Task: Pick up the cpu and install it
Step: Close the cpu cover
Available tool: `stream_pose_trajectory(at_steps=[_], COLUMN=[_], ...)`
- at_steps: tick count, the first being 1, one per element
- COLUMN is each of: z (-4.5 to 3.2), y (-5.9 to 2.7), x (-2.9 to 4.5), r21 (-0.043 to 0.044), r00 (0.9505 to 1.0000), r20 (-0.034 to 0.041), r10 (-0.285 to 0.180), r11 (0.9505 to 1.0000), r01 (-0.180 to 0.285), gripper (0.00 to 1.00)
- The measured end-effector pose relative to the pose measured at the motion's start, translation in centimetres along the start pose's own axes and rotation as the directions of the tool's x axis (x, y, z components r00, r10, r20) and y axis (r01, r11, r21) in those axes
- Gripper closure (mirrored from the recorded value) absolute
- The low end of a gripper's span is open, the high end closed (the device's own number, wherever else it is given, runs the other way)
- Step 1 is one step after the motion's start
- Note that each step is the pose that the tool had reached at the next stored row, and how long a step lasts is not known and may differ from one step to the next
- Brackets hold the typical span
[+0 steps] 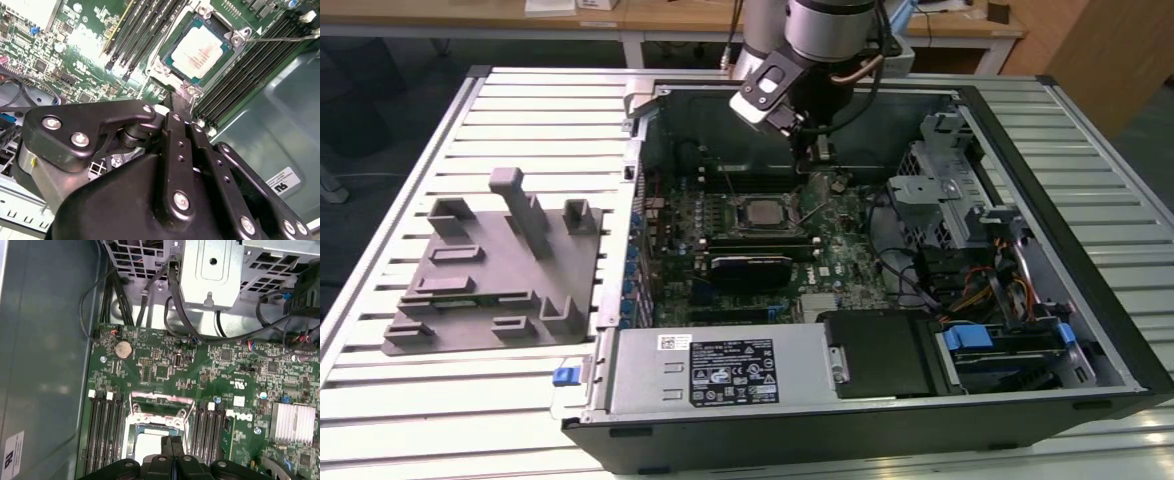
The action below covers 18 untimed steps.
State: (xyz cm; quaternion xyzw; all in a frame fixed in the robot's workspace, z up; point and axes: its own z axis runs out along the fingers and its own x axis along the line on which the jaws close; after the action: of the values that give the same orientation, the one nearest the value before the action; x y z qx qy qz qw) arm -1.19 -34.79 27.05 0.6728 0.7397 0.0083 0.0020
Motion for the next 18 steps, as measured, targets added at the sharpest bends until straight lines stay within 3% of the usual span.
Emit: stream_pose_trajectory(at_steps=[6, 18], z=[0.43, 0.75], y=[0.81, 2.34], x=[0.05, 0.99], r21=[0.0002, 0.0], r00=[1.0, 0.9997], r20=[0.0001, 0.0006], r10=[-0.007, 0.023], r11=[1.0, 0.9997], r01=[0.007, -0.023], gripper=[0.89, 0.89])
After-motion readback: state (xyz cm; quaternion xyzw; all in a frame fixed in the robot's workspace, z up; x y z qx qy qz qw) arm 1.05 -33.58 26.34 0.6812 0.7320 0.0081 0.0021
